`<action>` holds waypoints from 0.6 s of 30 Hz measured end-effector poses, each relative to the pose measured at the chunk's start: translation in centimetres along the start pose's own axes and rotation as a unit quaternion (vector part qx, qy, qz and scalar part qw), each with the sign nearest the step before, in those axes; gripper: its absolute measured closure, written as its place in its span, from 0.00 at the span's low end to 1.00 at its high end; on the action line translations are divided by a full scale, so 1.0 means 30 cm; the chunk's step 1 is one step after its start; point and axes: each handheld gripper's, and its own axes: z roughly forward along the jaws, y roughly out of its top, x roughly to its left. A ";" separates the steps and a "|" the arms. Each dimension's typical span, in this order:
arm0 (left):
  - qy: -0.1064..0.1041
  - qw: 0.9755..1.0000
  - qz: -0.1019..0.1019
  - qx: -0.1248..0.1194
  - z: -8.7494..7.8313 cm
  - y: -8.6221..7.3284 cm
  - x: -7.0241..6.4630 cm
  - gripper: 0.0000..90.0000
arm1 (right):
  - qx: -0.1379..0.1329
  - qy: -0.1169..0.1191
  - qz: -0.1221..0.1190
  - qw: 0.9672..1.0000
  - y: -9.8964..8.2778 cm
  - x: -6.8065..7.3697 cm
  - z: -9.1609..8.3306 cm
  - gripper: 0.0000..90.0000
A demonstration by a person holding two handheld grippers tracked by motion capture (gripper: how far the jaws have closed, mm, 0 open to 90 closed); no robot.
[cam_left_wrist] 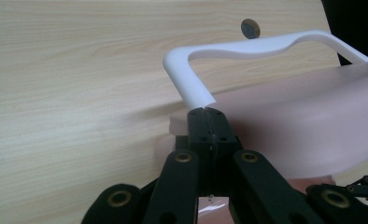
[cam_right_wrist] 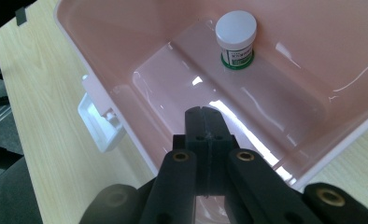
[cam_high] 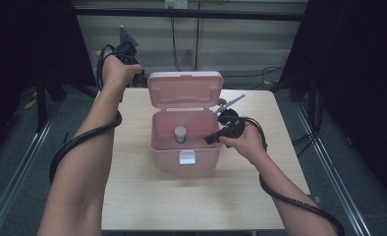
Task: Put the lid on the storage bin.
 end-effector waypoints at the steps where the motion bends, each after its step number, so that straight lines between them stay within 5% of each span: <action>1: 0.002 1.000 0.002 0.001 -0.001 0.002 0.000 1.00 | 0.002 -0.001 0.000 1.000 0.000 0.002 0.000 1.00; 9: 0.001 0.999 0.008 -0.037 0.000 0.060 -0.014 0.97 | 0.005 0.007 0.004 1.000 -0.004 -0.008 0.010 1.00; 18: -0.004 1.000 0.022 -0.017 0.011 0.067 -0.062 1.00 | 0.000 0.007 0.011 1.000 -0.013 -0.031 -0.001 1.00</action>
